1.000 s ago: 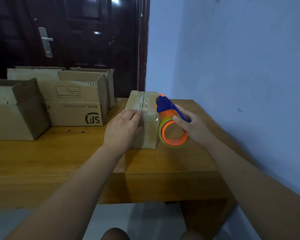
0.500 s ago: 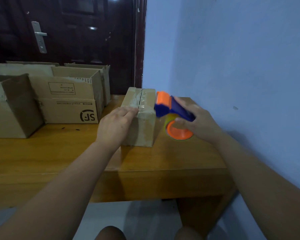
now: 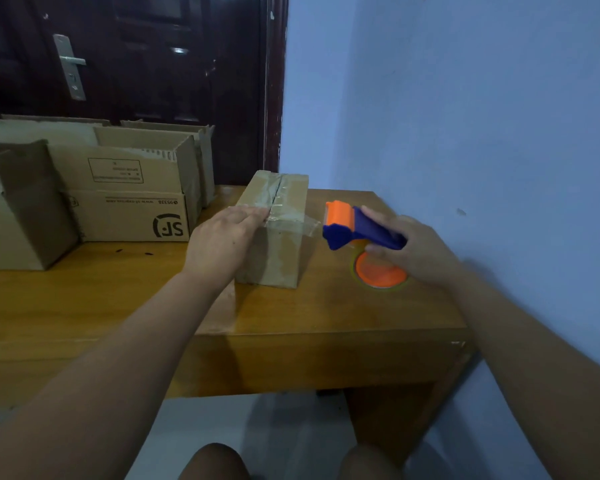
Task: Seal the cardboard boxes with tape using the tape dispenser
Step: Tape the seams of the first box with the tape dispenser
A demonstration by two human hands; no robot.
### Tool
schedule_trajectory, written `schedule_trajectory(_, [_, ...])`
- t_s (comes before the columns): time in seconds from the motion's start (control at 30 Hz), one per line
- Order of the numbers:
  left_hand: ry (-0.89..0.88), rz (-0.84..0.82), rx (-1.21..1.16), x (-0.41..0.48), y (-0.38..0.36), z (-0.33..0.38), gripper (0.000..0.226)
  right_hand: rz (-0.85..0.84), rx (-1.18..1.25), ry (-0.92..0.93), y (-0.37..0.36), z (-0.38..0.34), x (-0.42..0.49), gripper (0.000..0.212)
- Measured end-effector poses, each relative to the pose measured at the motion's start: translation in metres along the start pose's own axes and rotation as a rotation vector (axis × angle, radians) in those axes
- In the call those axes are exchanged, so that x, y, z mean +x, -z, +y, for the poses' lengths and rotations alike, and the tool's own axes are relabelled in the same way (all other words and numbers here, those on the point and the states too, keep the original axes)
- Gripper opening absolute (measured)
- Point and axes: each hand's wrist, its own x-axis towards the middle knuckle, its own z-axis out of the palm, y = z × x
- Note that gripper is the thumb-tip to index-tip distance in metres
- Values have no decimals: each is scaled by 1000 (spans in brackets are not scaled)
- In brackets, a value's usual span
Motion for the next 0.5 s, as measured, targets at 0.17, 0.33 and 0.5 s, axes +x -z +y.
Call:
schedule_trajectory(0.17, [29,8,-23,0,1,2,57,-81,-153,31,18,-17,11,63])
schedule_trajectory(0.33, [52,31,-54,3,1,3,50,-240,-227,50,35,-45,30,60])
schedule_trajectory(0.5, [29,47,-62,3,2,3,49,-367,-308,-36,51,-64,46,53])
